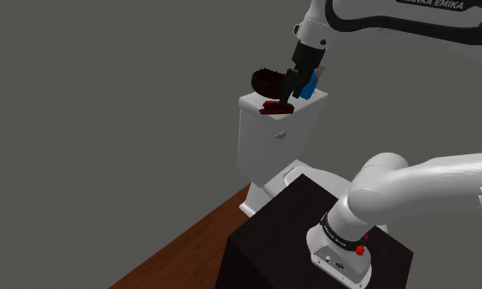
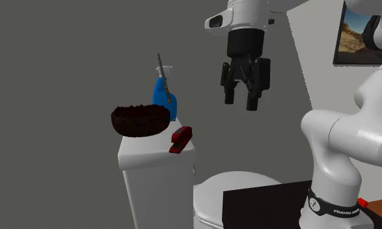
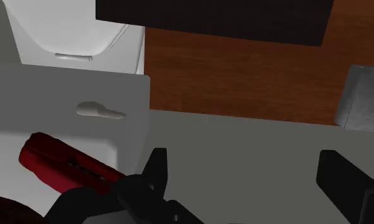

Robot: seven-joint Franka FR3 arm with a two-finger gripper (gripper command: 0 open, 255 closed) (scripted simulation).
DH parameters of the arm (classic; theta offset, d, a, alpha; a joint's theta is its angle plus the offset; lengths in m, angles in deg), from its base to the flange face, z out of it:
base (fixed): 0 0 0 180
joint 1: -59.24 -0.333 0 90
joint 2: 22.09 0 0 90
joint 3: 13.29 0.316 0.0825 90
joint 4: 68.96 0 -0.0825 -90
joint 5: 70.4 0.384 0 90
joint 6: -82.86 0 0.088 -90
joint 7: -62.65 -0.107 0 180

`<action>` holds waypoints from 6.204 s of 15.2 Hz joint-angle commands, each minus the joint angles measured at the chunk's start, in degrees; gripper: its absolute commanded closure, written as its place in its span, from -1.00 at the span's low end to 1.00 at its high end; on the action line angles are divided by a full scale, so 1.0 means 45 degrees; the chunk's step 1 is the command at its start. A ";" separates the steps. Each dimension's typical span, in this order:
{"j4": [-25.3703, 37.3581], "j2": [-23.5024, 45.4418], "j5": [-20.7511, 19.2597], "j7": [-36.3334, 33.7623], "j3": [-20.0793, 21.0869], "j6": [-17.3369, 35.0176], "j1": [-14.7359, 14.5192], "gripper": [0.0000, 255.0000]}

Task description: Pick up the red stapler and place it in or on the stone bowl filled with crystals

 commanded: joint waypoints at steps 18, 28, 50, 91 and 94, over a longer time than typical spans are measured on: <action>0.2575 0.6041 -0.3063 1.4327 -0.4947 0.2691 -0.2318 -1.00; 0.1646 0.6259 -0.3124 1.4334 -0.5125 0.3840 -0.2247 -1.00; 0.2759 0.5963 -0.3081 1.4407 -0.4954 0.2442 -0.2284 1.00; 1.5228 1.3954 0.0667 1.8888 -0.6728 -0.2486 -0.0277 1.00; 1.4332 1.3687 0.0524 1.8794 -0.6717 -0.1838 -0.0453 1.00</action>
